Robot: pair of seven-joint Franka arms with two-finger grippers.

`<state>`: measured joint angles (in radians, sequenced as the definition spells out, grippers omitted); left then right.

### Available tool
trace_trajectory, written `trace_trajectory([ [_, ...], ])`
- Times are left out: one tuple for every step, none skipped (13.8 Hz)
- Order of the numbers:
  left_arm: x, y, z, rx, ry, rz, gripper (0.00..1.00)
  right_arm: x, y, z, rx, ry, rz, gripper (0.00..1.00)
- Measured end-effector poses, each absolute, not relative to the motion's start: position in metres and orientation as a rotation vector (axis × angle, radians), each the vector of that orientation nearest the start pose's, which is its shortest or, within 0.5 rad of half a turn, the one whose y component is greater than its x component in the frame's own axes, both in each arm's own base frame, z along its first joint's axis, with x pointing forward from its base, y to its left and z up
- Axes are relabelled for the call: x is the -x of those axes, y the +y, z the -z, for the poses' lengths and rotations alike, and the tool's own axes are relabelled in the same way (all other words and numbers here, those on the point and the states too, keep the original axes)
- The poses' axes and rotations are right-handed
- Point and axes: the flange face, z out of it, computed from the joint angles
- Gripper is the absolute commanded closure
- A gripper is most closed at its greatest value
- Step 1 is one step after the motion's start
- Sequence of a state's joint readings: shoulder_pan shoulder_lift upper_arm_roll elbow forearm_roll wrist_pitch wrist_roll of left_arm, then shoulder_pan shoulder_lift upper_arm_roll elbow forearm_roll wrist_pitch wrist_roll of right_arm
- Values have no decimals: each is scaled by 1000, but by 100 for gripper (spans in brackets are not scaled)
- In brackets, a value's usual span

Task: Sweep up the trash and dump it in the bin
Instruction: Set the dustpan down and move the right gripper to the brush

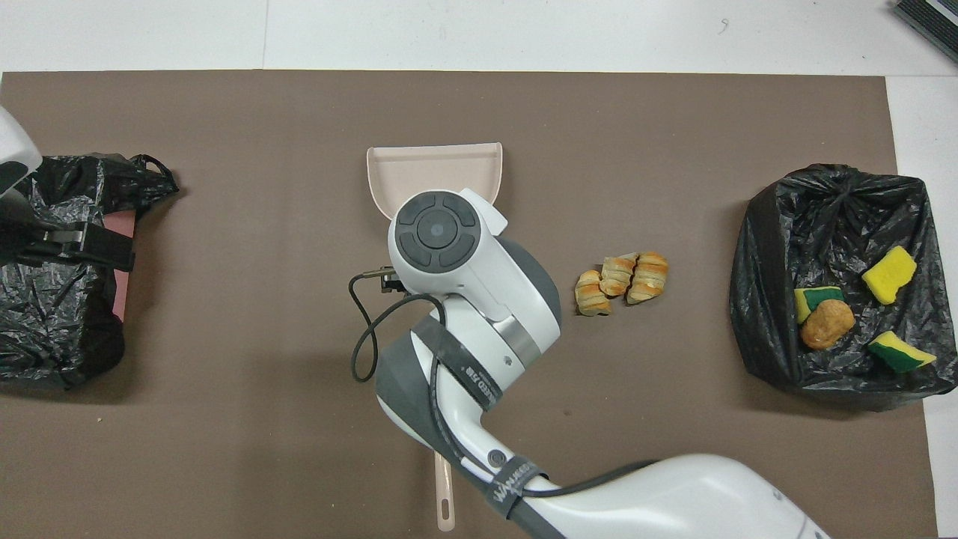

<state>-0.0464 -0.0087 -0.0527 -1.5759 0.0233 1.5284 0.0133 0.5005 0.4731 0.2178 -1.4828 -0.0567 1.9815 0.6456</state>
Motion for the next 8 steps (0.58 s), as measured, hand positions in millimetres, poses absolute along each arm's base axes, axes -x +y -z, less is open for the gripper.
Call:
trace_trajectory([
  [-545, -52, -623, 3111, 174, -59, 0, -522, 434, -418, 3079, -116, -24, 0],
  [-545, -52, -623, 3111, 174, -59, 0, -502, 432, -423, 3079, -129, -54, 0],
  [-545, -52, -623, 3111, 174, -59, 0, -477, 431, -425, 3088, -155, -83, 0],
  [-545, -52, -623, 3111, 174, -59, 0, -451, 431, -423, 3102, -189, -110, 0],
  [-545, -52, -623, 3111, 174, -59, 0, -428, 430, -418, 3112, -216, -142, 0],
  [-545, -52, -623, 3111, 174, -59, 0, -407, 429, -411, 3113, -231, -176, 0],
  [-545, -52, -623, 3111, 174, -59, 0, -387, 428, -404, 3106, -238, -209, 0],
  [-545, -52, -623, 3111, 174, -59, 0, -369, 427, -397, 3099, -245, -223, 0],
])
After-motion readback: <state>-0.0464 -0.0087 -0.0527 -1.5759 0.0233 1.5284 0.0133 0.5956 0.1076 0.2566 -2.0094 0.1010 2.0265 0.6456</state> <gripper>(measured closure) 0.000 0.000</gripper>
